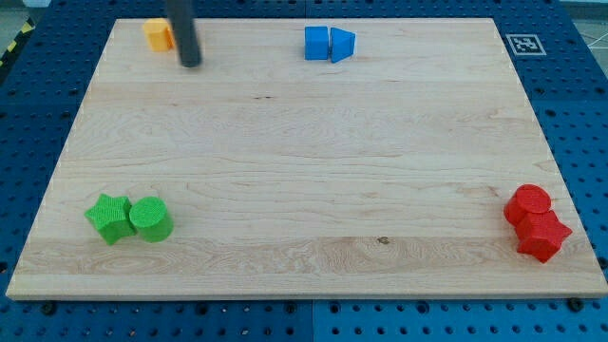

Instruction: Slide the yellow heart towards the blue cube

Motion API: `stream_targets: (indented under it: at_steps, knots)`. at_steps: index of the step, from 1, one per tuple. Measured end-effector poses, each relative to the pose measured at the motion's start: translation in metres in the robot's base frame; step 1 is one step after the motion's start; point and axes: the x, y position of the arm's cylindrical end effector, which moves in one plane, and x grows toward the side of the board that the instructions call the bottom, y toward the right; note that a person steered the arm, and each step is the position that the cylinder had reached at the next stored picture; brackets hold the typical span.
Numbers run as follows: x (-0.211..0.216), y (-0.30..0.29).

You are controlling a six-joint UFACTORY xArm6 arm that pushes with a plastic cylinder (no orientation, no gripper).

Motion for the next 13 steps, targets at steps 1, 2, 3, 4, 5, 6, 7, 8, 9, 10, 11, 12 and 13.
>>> stream_targets:
  at_steps: [1, 2, 3, 4, 5, 6, 7, 8, 9, 10, 11, 12, 13]
  knots:
    - [-0.020, -0.078]
    - [-0.037, -0.107]
    - [-0.060, -0.103]
    - [-0.080, -0.090]
    - [-0.080, -0.078]
    - [-0.066, -0.047]
    - [-0.047, -0.008]
    - [-0.034, 0.036]
    - [-0.031, 0.057]
    - [-0.039, 0.036]
    - [-0.062, 0.027]
    - [-0.067, 0.055]
    - [-0.043, 0.082]
